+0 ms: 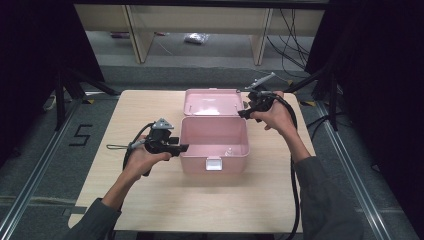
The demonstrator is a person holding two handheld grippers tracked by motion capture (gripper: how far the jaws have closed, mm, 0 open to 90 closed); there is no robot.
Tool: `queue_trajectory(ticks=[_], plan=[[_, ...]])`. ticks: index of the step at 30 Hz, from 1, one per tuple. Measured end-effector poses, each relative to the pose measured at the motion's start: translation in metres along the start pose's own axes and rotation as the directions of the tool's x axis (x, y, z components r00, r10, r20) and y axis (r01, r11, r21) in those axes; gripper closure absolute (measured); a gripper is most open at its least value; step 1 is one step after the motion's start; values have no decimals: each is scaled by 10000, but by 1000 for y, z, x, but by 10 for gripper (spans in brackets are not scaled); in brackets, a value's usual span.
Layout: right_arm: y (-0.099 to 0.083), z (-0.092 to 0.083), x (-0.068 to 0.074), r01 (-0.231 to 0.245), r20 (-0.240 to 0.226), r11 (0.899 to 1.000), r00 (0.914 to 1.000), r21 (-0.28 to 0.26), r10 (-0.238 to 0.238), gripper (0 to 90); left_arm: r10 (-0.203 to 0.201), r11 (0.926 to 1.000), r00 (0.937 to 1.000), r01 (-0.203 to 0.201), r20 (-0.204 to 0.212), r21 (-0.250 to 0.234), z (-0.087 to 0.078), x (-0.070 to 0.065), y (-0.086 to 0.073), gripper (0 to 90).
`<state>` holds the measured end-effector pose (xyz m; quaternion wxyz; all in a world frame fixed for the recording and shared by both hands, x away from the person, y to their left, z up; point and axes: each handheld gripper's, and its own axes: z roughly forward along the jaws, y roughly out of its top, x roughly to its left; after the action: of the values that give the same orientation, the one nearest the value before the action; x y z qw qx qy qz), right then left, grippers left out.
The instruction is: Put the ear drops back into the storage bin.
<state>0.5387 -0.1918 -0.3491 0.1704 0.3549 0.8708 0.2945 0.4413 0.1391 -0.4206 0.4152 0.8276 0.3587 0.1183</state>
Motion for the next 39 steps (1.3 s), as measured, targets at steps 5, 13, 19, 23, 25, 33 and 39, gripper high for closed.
queue_trajectory(ticks=[5, 13, 19, 23, 25, 33, 39], plan=[[0, 10, -6, -273, 72, 9996, 9996, -22, 273, 423, -55, 9998, 9999, 53, -128, -171, 1, -3, 0, 511], [2, 20, -13, -472, 291, 9988, 9985, 89, 470, 424, 122, 9999, 9999, -122, -78, 23, -1, -5, -1, 513], [1, 23, -15, -757, 253, 9971, 9968, 123, 754, 426, 105, 9999, 9999, -105, -61, 63, -2, -8, -2, 516], [1, 25, -19, -703, 579, 9975, 9959, 2, 702, 439, 144, 9999, 9999, -145, 74, 61, -1, -8, -2, 516], [1, 26, -21, -862, 715, 9962, 9938, 88, 853, 446, 100, 9999, 9999, -99, -28, 90, -2, -10, -2, 516], [2, 33, -26, -1565, 693, 9877, 9852, -69, 1566, 471, 92, 9999, 10000, -92, 26, 95, -2, -10, -2, 514], [5, 37, -31, -1611, 716, 9868, 9842, -143, 1618, 485, 116, 9999, 9998, -118, 184, 105, -1, -8, -2, 512]])
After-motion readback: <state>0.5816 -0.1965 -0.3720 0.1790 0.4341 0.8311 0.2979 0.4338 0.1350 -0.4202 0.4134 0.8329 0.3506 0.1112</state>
